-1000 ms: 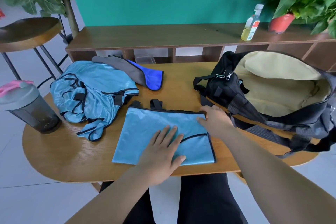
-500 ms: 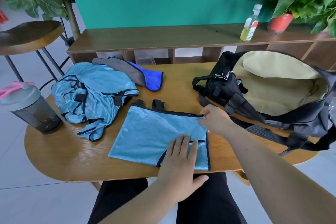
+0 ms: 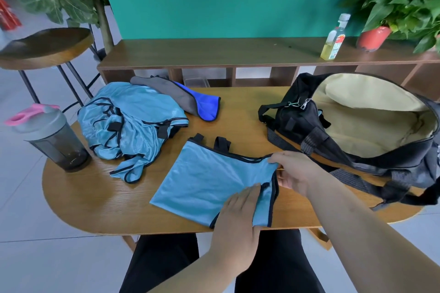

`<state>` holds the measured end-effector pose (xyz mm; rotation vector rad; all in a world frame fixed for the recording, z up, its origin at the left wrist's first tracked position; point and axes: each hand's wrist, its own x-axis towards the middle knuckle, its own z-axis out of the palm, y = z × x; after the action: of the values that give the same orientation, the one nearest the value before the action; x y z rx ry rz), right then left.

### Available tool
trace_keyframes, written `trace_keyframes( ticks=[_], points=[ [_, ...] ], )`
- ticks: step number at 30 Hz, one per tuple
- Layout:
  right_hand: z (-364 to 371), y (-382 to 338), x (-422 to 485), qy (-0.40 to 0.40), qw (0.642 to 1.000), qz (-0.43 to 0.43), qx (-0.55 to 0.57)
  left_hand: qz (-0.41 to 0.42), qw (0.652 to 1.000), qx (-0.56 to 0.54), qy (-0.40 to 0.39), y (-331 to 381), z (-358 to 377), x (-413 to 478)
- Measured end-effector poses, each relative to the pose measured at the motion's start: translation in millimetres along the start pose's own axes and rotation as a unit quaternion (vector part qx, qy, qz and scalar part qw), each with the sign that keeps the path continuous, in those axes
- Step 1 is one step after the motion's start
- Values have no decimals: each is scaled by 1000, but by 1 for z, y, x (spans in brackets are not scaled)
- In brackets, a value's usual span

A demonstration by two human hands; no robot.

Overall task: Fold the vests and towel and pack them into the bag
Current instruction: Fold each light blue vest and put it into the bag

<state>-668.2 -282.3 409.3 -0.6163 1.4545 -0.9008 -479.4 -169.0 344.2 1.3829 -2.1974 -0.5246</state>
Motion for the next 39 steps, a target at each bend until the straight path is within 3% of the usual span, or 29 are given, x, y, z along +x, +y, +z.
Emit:
trace_keyframes(
  ticks=[3,8,10,12,15,20,22,24,27,28,30,35,37,38,39],
  points=[
    [20,-14,-5,12,1000,-24,0,-42,978,-199,56,12,-22,-2],
    [75,-37,-9,23,996,-77,-39,-129,895,-406,130,19,-51,0],
    [103,-43,-9,20,994,-95,-50,-179,841,-485,159,20,-63,0],
    [133,-44,-4,16,993,-102,-54,-226,800,-523,190,16,-72,-2],
    [174,-40,4,26,993,-104,-54,-285,768,-529,223,-6,-84,-4],
    [214,-21,17,10,990,-104,-93,-382,618,-654,214,-45,-100,-4],
    [216,-6,16,-1,986,-114,-120,-413,580,-667,221,-63,-101,-8],
    [207,7,9,37,976,-174,-122,-429,554,-681,214,-79,-100,-10],
    [185,25,-4,107,929,-316,-158,-407,485,-746,206,-86,-102,-11],
    [178,32,-8,111,911,-346,-196,-396,478,-757,204,-87,-101,-11],
    [166,44,-8,98,869,-385,-296,-381,496,-754,199,-88,-101,-12],
    [155,69,6,17,747,-413,-520,-379,507,-746,208,-87,-104,-9],
    [158,76,10,-4,715,-407,-568,-382,546,-710,230,-89,-110,-5],
    [160,79,11,-12,701,-402,-589,-392,581,-670,244,-92,-114,-5],
    [161,82,12,-16,688,-398,-607,-405,640,-602,252,-96,-118,-5]
  ],
)
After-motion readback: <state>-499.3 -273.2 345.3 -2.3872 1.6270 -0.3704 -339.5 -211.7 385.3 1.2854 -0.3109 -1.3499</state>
